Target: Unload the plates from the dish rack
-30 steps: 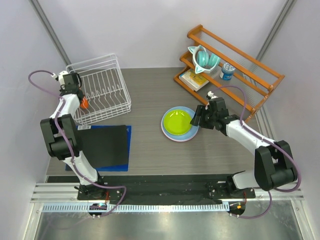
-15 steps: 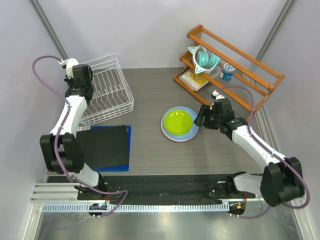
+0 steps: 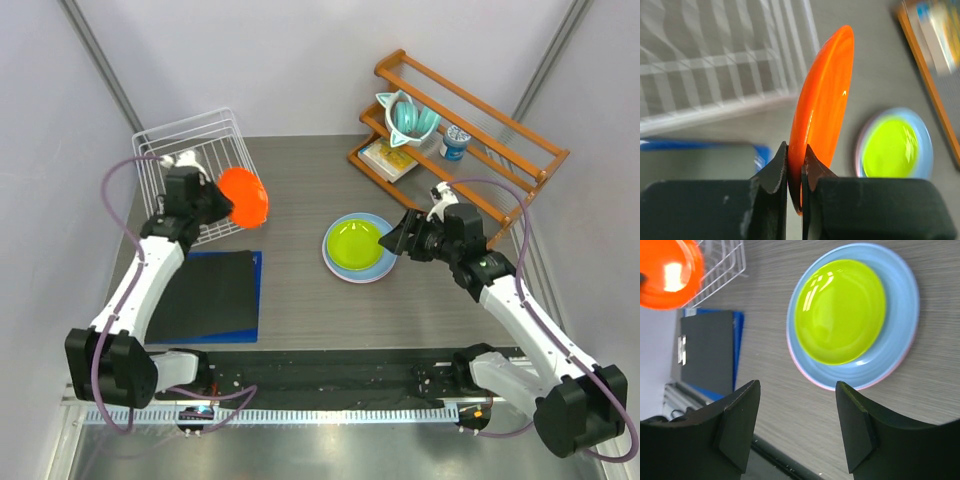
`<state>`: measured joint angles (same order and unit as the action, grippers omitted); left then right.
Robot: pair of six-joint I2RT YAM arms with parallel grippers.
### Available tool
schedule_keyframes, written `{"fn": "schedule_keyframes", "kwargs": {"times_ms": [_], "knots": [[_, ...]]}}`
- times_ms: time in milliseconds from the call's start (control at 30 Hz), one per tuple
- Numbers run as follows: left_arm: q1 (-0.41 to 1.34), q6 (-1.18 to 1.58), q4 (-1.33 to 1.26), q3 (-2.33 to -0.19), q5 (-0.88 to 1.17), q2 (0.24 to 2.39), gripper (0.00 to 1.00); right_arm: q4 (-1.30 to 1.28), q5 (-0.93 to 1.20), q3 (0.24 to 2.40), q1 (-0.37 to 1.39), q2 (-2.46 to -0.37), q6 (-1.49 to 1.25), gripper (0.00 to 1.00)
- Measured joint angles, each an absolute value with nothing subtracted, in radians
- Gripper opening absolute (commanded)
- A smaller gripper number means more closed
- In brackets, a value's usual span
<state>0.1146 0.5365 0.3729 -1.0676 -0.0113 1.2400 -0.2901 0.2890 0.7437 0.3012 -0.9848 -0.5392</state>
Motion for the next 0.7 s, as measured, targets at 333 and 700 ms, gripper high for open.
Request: {"fn": "schedule_keyframes", "kwargs": {"times_ms": [333,700], "knots": [[0.375,0.678,0.317,-0.942,0.170,1.223,0.00,-0.174,0.321,0.698,0.450,-0.992,-0.645,0.68],[0.546,0.753,0.232,-0.885,0.184,1.173,0.00,-0.036,0.324,0.677,0.478,-1.097,-0.691,0.68]]}}
